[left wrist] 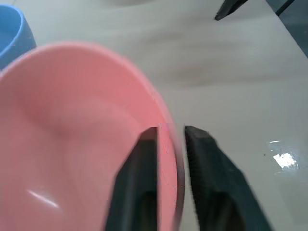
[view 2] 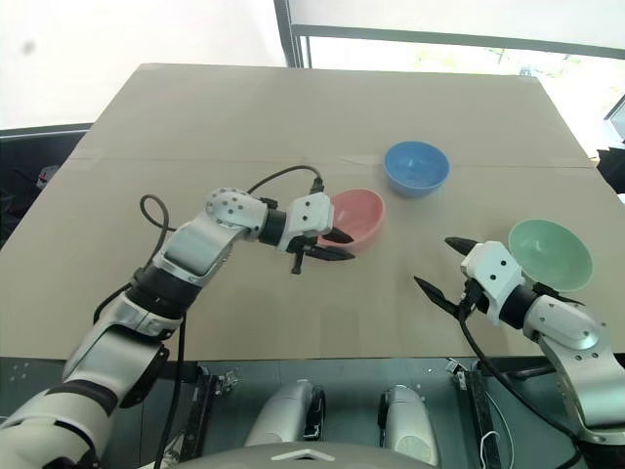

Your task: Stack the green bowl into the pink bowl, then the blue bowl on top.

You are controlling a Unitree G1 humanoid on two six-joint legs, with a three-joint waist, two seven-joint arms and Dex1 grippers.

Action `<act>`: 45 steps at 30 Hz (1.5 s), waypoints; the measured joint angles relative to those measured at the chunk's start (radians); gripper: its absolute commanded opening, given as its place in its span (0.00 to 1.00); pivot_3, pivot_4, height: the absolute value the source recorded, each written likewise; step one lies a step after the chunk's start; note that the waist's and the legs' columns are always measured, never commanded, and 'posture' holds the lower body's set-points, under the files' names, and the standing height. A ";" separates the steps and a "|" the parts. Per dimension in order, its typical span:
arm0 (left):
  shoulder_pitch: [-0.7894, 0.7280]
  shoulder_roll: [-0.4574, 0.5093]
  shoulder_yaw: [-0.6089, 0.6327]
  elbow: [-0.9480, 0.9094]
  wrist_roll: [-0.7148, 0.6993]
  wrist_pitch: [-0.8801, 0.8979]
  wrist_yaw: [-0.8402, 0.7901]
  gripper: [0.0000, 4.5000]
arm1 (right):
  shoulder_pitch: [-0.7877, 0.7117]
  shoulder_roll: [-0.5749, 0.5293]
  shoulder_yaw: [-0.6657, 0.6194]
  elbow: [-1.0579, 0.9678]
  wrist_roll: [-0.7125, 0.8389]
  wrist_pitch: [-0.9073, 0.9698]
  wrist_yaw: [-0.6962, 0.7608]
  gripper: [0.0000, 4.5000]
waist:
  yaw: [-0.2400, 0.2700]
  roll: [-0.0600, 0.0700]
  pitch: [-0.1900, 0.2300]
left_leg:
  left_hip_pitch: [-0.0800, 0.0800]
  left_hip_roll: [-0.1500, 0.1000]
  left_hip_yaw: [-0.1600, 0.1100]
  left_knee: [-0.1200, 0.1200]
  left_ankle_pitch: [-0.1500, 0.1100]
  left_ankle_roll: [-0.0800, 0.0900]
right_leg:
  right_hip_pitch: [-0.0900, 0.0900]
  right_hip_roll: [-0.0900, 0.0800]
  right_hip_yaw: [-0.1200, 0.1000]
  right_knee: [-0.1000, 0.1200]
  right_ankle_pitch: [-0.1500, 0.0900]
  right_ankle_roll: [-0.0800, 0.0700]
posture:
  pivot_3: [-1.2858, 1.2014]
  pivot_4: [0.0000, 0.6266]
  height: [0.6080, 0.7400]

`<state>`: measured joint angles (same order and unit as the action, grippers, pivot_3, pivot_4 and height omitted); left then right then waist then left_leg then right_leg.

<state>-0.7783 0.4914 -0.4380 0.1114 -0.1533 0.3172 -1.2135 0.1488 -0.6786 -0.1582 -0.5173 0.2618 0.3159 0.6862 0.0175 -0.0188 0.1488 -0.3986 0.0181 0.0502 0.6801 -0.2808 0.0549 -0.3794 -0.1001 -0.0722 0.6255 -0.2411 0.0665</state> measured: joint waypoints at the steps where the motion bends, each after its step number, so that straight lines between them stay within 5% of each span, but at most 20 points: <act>1: -0.004 -0.014 0.005 0.003 -0.006 0.005 0.001 0.66 | 0.002 0.000 -0.005 -0.005 -0.010 0.004 -0.014 1.00 | 0.000 0.000 0.000 | 0.000 0.000 0.000 0.000 0.000 0.000 | 0.000 0.000 0.000 0.000 0.000 0.000 | 0.52 0.24 1.00; 5: -0.010 -0.065 0.075 0.001 -0.050 0.053 0.037 0.99 | -0.007 0.014 -0.021 -0.013 -0.058 0.064 -0.106 1.00 | -0.001 0.000 0.000 | 0.000 0.002 0.000 0.002 0.000 0.000 | 0.000 0.000 0.000 0.001 0.000 0.000 | 0.52 0.24 1.00; 19: 0.172 -0.087 0.414 -0.229 -0.347 0.095 0.146 0.99 | -0.206 0.052 -0.078 0.137 -0.244 0.519 -0.416 1.00 | 0.006 0.001 -0.001 | 0.000 0.002 -0.001 0.002 0.000 0.000 | 0.001 -0.001 -0.001 0.000 0.000 0.000 | 0.52 0.24 1.00; 31: 0.214 -0.066 0.429 -0.279 -0.380 0.098 0.176 1.00 | -0.263 0.053 -0.056 0.179 -0.215 0.603 -0.382 0.04 | -0.004 0.001 -0.001 | 0.001 0.003 0.000 0.001 0.000 0.000 | 0.000 0.000 0.001 0.001 0.000 0.000 | 0.52 0.24 1.00; 37: 0.211 -0.071 0.446 -0.257 -0.368 0.059 0.236 1.00 | -0.283 0.056 -0.040 0.175 -0.195 0.503 -0.340 0.02 | -0.003 0.002 -0.001 | 0.001 0.002 0.000 0.001 0.000 0.000 | 0.000 0.000 0.001 0.000 0.000 0.000 | 0.52 0.24 1.00; 41: 0.204 -0.074 0.488 -0.138 -0.296 -0.014 0.342 1.00 | -0.329 0.118 0.036 0.030 -0.053 0.314 -0.166 0.02 | -0.013 0.002 -0.001 | 0.002 0.003 0.000 0.000 0.000 0.000 | 0.000 0.004 0.001 0.000 0.000 0.000 | 0.52 0.24 1.00; 45: 0.282 0.004 0.529 -0.156 -0.412 0.021 0.196 1.00 | -0.395 0.185 0.195 -0.060 -0.005 0.191 -0.084 0.02 | -0.017 0.002 -0.001 | 0.000 0.004 0.000 -0.001 0.000 0.000 | 0.000 0.001 0.001 0.000 0.000 0.000 | 0.52 0.24 1.00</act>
<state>-0.4964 0.4950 0.0905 -0.0447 -0.5652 0.3386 -1.0178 -0.2457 -0.4936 0.0372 -0.5772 0.2563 0.5065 0.6020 0.0006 -0.0170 0.1480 -0.3985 0.0220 0.0499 0.6791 -0.2810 0.0546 -0.3797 -0.0989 -0.0716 0.6254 -0.2409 0.0662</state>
